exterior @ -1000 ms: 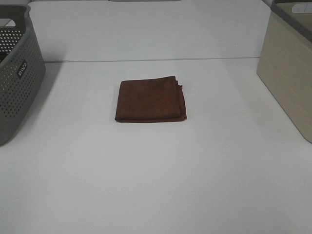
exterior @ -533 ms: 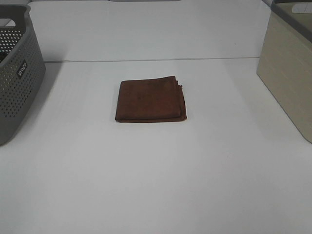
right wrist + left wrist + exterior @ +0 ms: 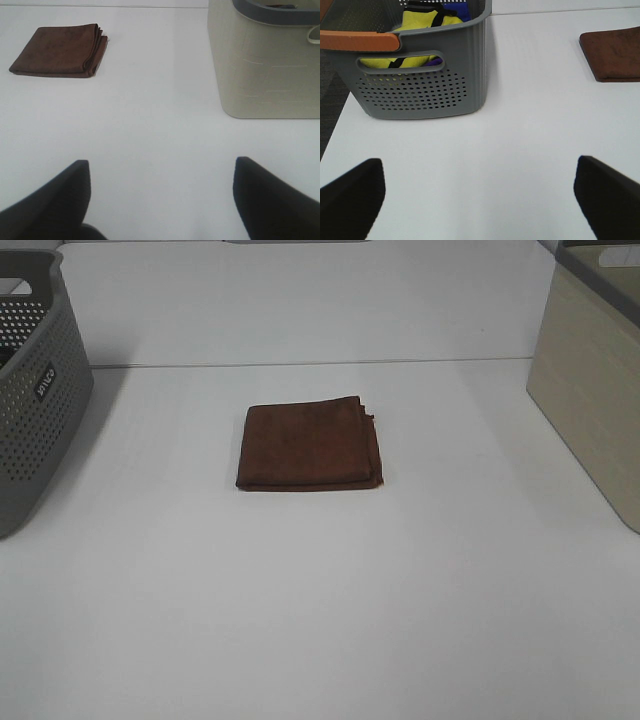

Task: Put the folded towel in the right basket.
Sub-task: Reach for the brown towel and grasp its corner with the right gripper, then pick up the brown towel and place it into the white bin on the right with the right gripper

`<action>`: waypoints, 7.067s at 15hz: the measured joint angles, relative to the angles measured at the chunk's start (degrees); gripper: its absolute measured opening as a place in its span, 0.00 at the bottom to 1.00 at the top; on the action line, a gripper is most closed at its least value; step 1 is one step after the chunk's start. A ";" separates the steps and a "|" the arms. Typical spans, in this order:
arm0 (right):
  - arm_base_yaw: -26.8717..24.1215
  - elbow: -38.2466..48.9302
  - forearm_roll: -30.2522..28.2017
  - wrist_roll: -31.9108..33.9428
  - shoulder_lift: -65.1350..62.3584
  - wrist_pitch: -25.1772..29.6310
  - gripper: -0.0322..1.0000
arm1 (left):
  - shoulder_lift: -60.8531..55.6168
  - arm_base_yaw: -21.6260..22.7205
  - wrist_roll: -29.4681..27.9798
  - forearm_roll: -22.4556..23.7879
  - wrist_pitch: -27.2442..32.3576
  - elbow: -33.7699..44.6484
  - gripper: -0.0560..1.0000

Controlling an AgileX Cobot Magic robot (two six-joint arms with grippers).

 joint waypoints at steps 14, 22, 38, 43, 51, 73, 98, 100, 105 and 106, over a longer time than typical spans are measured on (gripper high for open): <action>0.00 -23.26 1.20 -0.46 49.33 -16.27 0.75 | 0.00 0.00 0.00 0.00 0.00 0.00 0.98; 0.06 -55.86 6.53 -4.47 83.19 -5.56 0.75 | 0.00 0.00 0.00 0.00 0.00 0.00 0.98; 19.71 -77.12 16.10 -3.84 121.47 -0.34 0.74 | 0.00 0.00 0.00 0.00 0.00 0.00 0.98; 15.87 -87.78 21.60 -3.55 134.19 3.95 0.74 | 0.00 0.00 0.00 0.00 0.00 0.00 0.98; 11.34 -91.79 28.25 -6.70 145.88 4.81 0.74 | 0.00 0.00 0.00 0.00 0.00 0.00 0.98; 16.62 -95.86 30.60 -13.92 144.79 1.32 0.09 | 0.00 0.00 0.00 0.00 0.00 0.00 0.98; -8.59 -91.62 0.46 -5.33 110.81 9.05 0.09 | 0.00 0.00 0.00 0.00 0.00 0.00 0.98; -9.11 -88.18 0.17 -5.04 110.87 8.88 0.09 | 0.00 0.00 0.00 0.00 0.00 0.00 0.98; -12.55 -82.85 2.23 -3.38 110.92 7.22 0.42 | 0.00 0.00 0.00 0.00 0.00 0.00 0.98; -12.61 -82.85 2.18 -3.38 110.92 7.62 0.54 | 0.00 0.00 0.00 0.00 0.00 0.00 0.98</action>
